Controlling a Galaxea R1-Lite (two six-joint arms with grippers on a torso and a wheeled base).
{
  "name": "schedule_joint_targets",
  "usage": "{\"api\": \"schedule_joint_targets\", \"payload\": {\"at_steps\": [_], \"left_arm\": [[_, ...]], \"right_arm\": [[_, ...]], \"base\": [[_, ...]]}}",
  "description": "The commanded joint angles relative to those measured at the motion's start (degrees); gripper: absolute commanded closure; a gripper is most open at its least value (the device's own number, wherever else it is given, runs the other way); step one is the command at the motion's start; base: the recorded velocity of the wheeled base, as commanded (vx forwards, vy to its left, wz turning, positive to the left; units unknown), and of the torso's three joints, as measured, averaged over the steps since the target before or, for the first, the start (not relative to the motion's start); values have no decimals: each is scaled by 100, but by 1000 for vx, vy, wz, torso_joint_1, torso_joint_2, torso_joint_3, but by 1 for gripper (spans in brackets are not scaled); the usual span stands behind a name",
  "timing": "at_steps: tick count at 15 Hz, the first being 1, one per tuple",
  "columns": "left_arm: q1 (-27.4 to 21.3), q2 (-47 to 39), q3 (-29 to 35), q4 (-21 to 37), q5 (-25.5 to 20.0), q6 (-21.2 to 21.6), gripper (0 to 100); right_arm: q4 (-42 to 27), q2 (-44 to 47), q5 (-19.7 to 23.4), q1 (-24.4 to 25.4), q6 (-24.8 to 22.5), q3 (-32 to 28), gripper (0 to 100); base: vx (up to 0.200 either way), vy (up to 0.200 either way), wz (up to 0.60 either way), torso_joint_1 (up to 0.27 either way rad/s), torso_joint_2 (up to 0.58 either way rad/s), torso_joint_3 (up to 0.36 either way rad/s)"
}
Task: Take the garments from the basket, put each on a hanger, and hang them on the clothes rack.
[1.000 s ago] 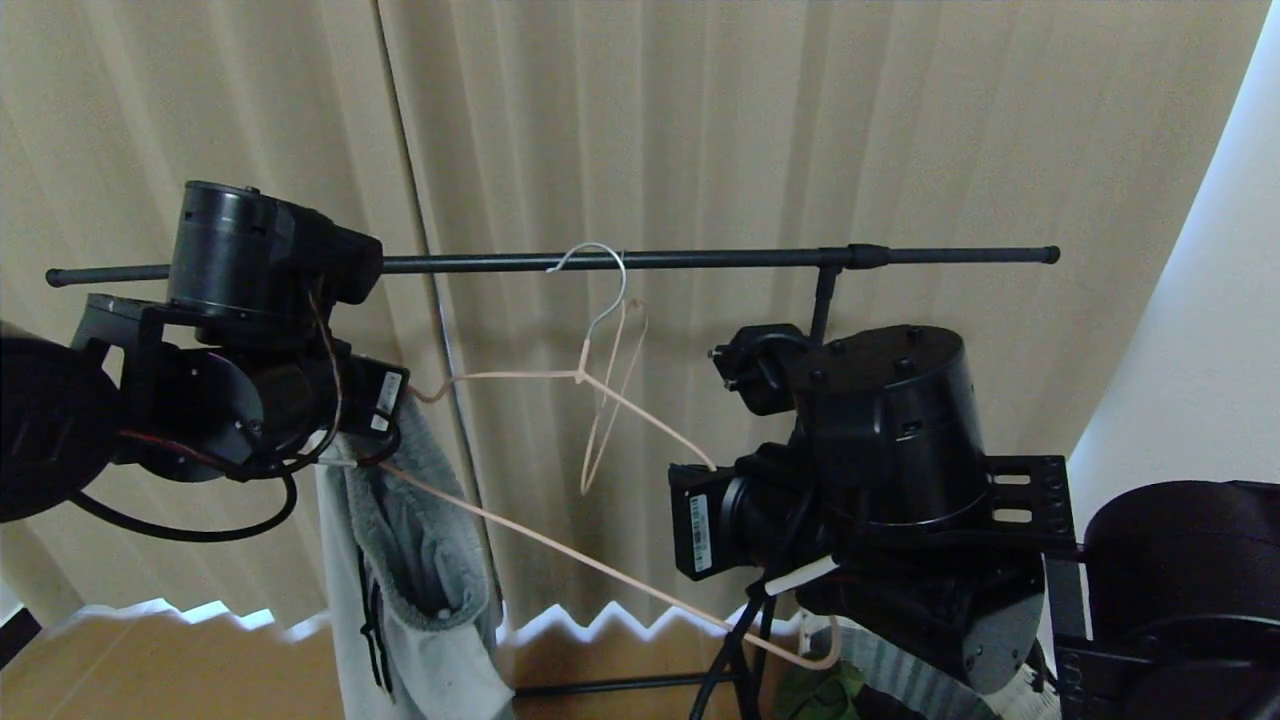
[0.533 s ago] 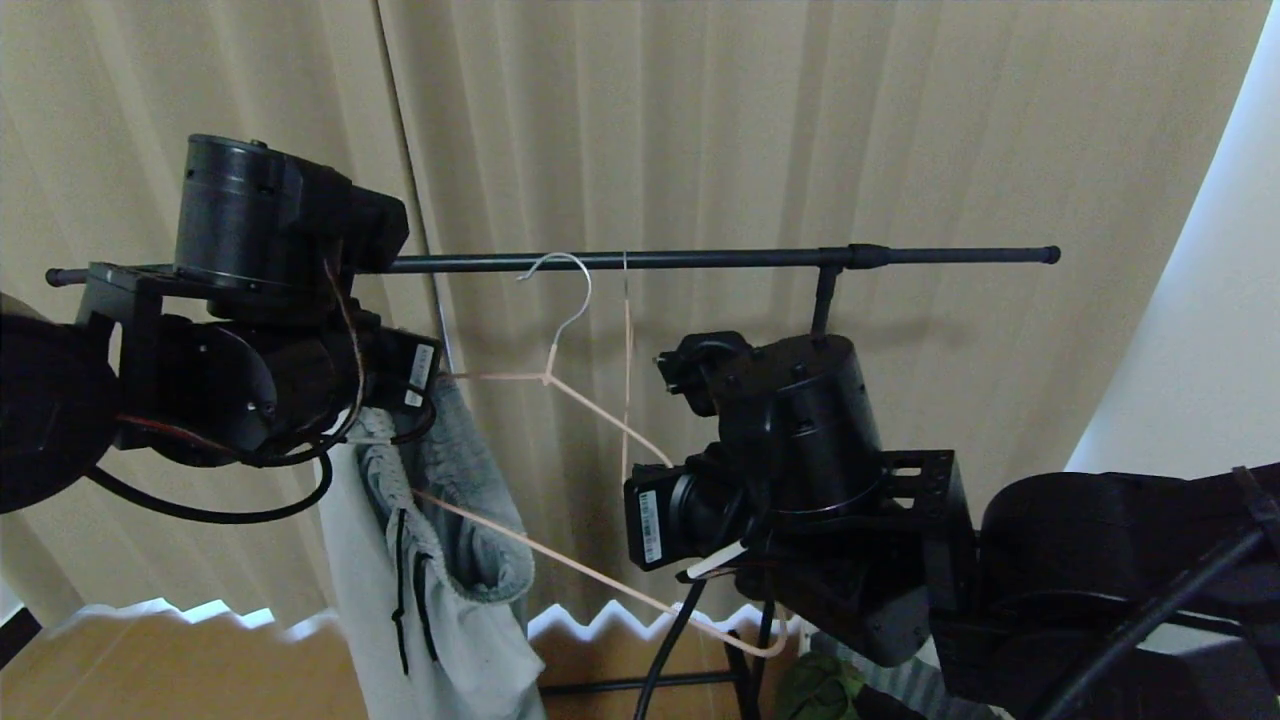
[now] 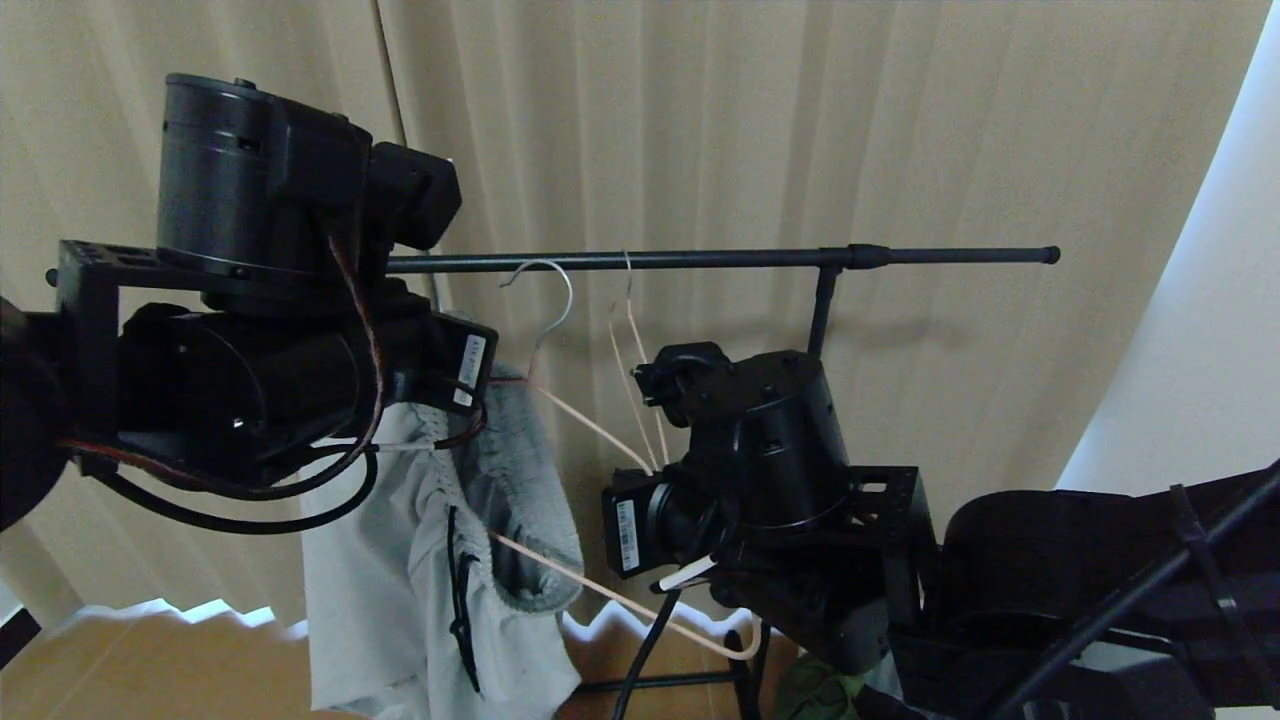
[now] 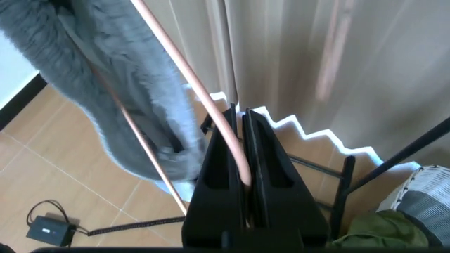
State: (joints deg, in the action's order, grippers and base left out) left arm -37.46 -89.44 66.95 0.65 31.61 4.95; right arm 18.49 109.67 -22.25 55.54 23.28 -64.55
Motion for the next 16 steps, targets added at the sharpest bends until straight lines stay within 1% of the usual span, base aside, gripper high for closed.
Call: {"api": "schedule_joint_targets", "payload": {"at_steps": [1,2,3,6,8,9,10,11,12,13,14,16], "left_arm": [[-103,94,-33,6,-67,15,100],[-103,173,-94,6,-340,32,100],[-103,261,-182,6,-507,85,100],[-95,551,-525,-12,-920,498,100],[-95,718,-675,-56,-1403,692,100],[-95,735,-692,-73,-1456,718,100],[-86,770,-833,-328,-1720,973,100],[-77,762,-929,-574,-1737,1105,100],[-77,753,-1070,-812,-1737,1210,100],[-77,753,-1228,-1005,-1746,1368,100],[-77,735,-1369,-1146,-1746,1518,100],[-86,691,-1439,-1339,-1746,1597,100]], "right_arm": [[5,-24,1,-17,1,4,100],[5,-59,-8,-70,1,13,100],[5,-95,-8,-149,-8,13,100],[49,-323,10,-281,-219,65,100],[471,-358,124,-325,-474,294,100],[541,-358,151,-333,-518,347,100],[1271,-385,370,-412,-992,786,100],[1763,-402,520,-465,-1335,1041,100],[2132,-393,625,-509,-1555,1225,100],[2361,-393,678,-518,-1643,1340,100],[2405,-411,678,-518,-1643,1384,100],[2413,-420,678,-518,-1643,1392,100]], "base": [[0,0,0,0,0,0],[0,0,0,0,0,0],[0,0,0,0,0,0],[0,0,0,0,0,0],[0,0,0,0,0,0],[0,0,0,0,0,0],[0,0,0,0,0,0],[0,0,0,0,0,0],[0,0,0,0,0,0],[0,0,0,0,0,0],[0,0,0,0,0,0],[0,0,0,0,0,0]]}}
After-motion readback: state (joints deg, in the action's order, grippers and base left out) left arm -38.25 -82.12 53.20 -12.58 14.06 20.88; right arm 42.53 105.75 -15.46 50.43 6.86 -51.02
